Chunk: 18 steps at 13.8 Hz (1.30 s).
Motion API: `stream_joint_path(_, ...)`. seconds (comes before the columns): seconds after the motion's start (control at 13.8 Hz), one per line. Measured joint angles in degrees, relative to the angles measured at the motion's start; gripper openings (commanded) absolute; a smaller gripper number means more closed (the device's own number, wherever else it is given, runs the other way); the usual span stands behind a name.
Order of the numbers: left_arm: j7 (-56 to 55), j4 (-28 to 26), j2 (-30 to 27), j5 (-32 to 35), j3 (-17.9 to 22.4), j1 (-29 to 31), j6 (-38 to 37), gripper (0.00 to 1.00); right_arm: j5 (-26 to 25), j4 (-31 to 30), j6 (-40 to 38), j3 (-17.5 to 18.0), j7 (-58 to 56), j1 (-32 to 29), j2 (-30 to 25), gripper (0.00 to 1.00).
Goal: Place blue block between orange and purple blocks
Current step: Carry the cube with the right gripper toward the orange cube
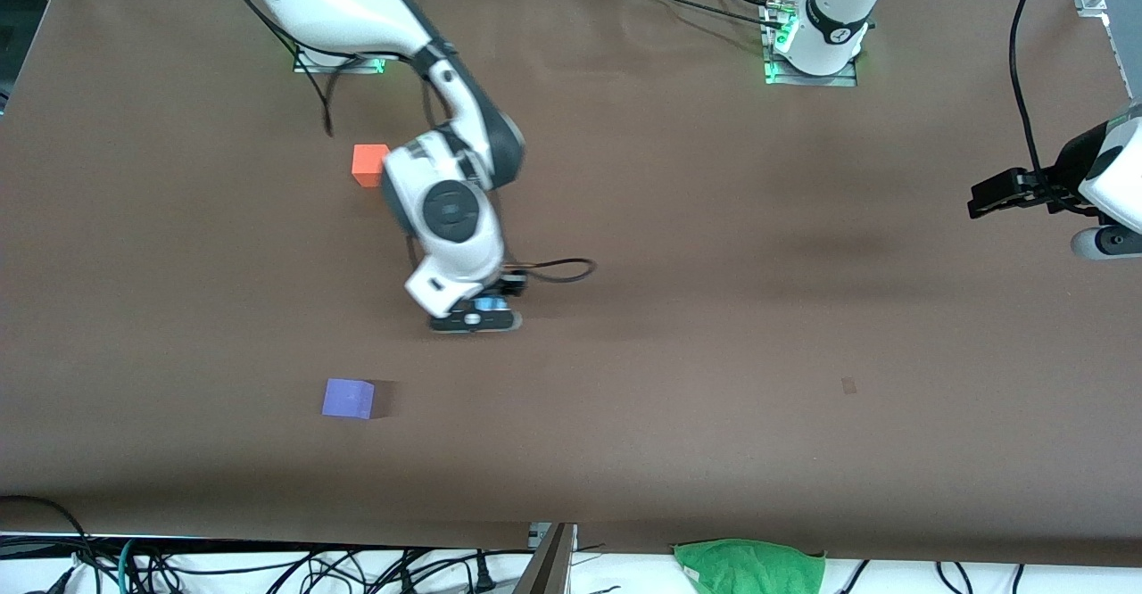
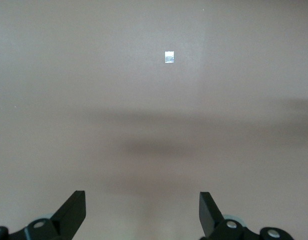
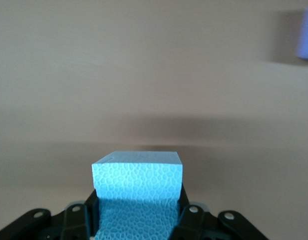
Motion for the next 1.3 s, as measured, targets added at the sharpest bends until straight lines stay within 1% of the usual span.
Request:
stream_joint_path(0.14,0.0,0.01,0.01,0.0,0.0,0.0,0.0,1.0,0.27,-12.72,6.19,-1.45,-2.08,-1.42,-7.11,0.32)
stream_joint_path(0.36,0.0,0.01,0.08,0.0,0.04,0.05,0.0,1.0,0.28,-32.15,17.71,-4.81,-4.69,-1.36,-16.45,0.35)
stream_joint_path(0.43,0.0,0.01,0.14,0.0,0.07,0.1,0.0,1.0,0.29,-37.19,20.72,-6.32,-6.27,-1.37,-18.48,0.36)
stream_joint_path(0.51,0.0,0.01,0.19,0.0,0.08,0.15,0.0,1.0,0.29,-40.66,22.94,-7.8,-7.81,-1.4,-19.71,0.37)
stream_joint_path(0.65,0.0,0.01,0.23,0.0,0.08,0.17,0.0,1.0,0.29,-43.71,25.19,-10.1,-10.61,-1.45,-20.39,0.37)
stream_joint_path(0.8,0.0,0.01,0.25,0.0,0.08,0.17,0.0,1.0,0.57,-44.12,25.49,-11.11,-11.61,-1.84,-20.38,0.37)
stream_joint_path(1.3,0.0,0.01,0.29,0.0,0.08,0.17,0.0,1.0,1.5,-44.19,29.23,-11.15,-12.09,-2.2,-18.43,0.37)
